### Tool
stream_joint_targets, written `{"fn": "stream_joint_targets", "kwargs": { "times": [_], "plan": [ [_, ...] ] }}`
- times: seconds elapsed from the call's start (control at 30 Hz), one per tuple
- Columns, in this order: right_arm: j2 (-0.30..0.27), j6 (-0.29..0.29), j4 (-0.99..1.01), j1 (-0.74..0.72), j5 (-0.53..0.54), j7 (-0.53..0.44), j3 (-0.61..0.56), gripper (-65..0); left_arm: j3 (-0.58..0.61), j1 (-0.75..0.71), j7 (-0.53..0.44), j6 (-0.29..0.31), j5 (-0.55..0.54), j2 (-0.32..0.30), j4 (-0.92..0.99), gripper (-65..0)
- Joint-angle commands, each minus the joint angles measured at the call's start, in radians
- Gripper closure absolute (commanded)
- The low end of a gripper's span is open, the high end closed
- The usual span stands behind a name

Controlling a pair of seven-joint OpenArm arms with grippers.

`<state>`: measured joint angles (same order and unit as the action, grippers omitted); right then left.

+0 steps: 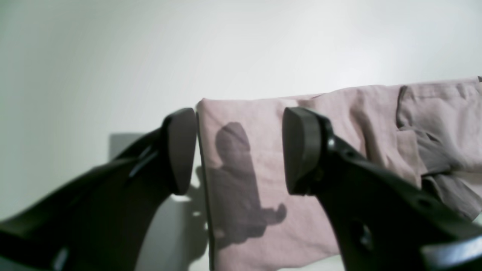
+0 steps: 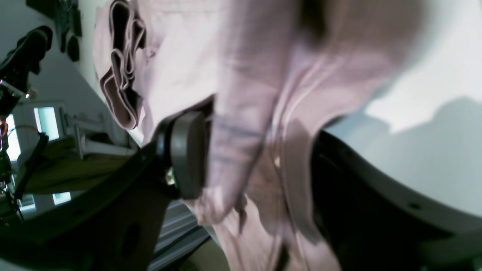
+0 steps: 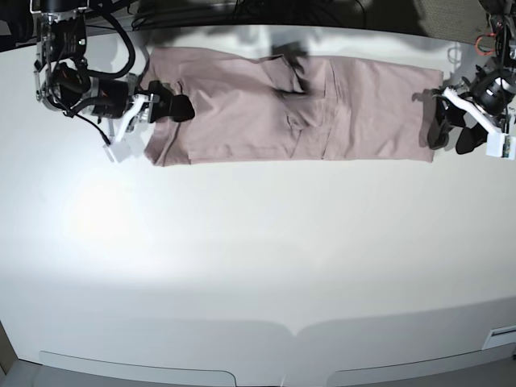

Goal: Fold the T-shirt properly
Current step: 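Pinch the strip's end with the right gripper and adjust the left gripper, then fold the strip's end with the right gripper toward the left gripper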

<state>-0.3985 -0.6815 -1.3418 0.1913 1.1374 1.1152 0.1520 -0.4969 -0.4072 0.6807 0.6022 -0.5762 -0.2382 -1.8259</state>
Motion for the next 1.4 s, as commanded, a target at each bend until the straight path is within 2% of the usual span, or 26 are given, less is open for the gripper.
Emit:
{"fn": "stream_joint_targets", "kwargs": {
  "times": [0.0,0.27,0.37,0.43,0.53,0.63,0.73,0.83,0.93,1.03,1.13,1.23,1.37],
  "plan": [
    [-0.010,0.020,-0.003,0.003,-0.037,0.029,-0.005,-33.8,-0.006,0.002,-0.024,0.004,-0.018,-0.014,-0.018,-35.6],
    [-0.006,0.020,-0.003,0.003,-0.037,0.012,0.004,-33.6,-0.006,0.002,-0.024,0.004,-0.018,-0.014,-0.018,-35.6],
    [0.011,0.019,-0.003,0.003,-0.042,0.014,0.004,-23.9,-0.006,0.002,-0.023,0.004,-0.018,-0.014,-0.018,-35.6],
    [0.024,0.018,-0.003,0.003,-0.071,0.004,0.004,-14.7,-0.006,0.002,-0.018,0.004,-0.017,-0.014,-0.018,-35.6],
    [0.027,0.016,-0.003,0.003,-0.121,-0.059,0.005,0.0,-0.006,0.002,-0.016,0.004,-0.014,-0.015,-0.018,-35.6],
    [0.012,0.016,-0.005,0.003,-0.142,-0.114,0.012,0.0,-0.006,-0.004,-0.016,0.004,-0.014,-0.015,-0.018,-35.6],
    [-0.024,0.016,-0.014,0.003,-0.142,-0.109,0.057,0.0,-0.006,-0.009,-0.013,0.004,-0.012,-0.015,-0.018,-35.6],
    [-0.077,0.016,-0.034,0.002,-0.130,-0.069,0.142,0.0,-0.006,-0.009,-0.012,0.004,0.004,-0.015,-0.018,-35.6],
    [-0.123,0.016,-0.076,0.003,-0.068,-0.018,0.227,0.0,-0.006,-0.009,-0.013,0.004,0.000,-0.014,-0.018,-35.6],
    [-0.130,0.016,-0.152,0.003,-0.025,0.041,0.275,0.0,-0.006,-0.009,-0.016,0.004,0.000,-0.014,-0.018,-35.6],
    [-0.084,0.016,-0.260,0.003,-0.025,0.107,0.276,0.0,-0.006,-0.009,-0.016,0.004,0.001,-0.014,-0.018,-35.6],
    [0.006,0.022,-0.399,0.003,0.000,0.160,0.271,0.0,-0.006,-0.009,-0.017,0.004,0.000,-0.014,-0.018,-35.6],
    [0.141,0.029,-0.561,0.016,-0.095,0.149,0.245,0.0,-0.006,-0.009,-0.016,0.004,0.000,-0.014,-0.018,-35.6]
  ]
}}
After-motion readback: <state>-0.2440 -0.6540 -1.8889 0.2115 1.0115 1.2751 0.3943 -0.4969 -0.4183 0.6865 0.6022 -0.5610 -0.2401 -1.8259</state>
